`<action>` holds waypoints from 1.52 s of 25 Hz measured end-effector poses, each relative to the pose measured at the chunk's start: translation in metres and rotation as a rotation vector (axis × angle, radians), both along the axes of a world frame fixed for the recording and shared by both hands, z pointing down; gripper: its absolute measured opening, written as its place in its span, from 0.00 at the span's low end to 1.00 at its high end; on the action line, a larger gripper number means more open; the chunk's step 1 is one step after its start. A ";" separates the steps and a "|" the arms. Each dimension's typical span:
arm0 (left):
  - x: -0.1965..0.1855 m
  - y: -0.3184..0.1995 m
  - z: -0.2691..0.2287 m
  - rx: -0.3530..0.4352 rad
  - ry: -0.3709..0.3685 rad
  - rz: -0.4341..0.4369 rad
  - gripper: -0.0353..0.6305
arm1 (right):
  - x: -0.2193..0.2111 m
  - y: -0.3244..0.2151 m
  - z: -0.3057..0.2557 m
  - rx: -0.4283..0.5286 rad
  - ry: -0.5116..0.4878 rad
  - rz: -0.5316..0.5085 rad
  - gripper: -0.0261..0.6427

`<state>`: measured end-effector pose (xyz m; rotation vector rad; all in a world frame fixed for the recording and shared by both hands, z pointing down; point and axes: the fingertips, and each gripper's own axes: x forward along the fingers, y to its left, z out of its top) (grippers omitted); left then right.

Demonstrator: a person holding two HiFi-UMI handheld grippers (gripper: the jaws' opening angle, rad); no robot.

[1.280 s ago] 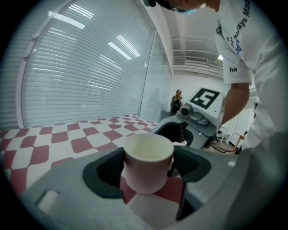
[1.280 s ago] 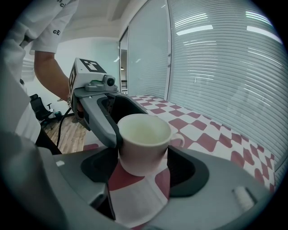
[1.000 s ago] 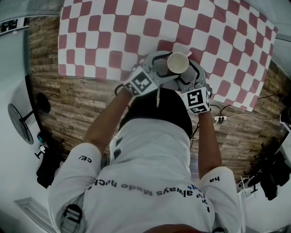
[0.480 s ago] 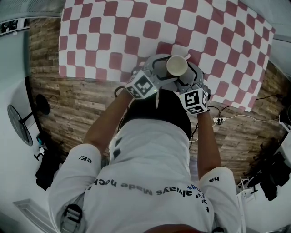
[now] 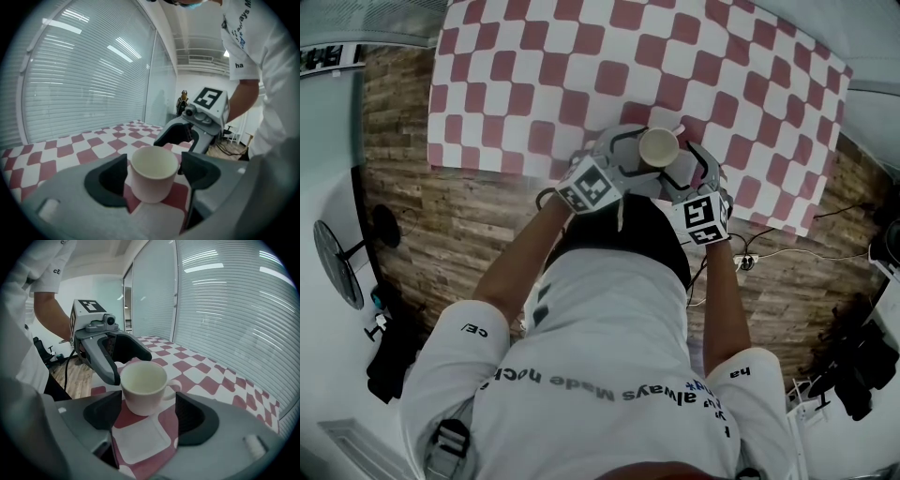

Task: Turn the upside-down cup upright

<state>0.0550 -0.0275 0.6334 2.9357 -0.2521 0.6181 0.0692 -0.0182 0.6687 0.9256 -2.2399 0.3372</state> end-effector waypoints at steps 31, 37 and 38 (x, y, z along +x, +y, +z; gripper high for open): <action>-0.030 -0.028 -0.252 0.047 0.301 -0.332 0.20 | 0.021 -0.023 -0.274 0.243 -0.380 0.257 0.28; -0.031 -0.025 -0.306 0.084 0.336 -0.347 0.12 | 0.017 -0.019 -0.330 0.301 -0.428 0.286 0.18; -0.031 -0.024 -0.314 0.089 0.344 -0.353 0.10 | 0.017 -0.019 -0.338 0.311 -0.430 0.289 0.16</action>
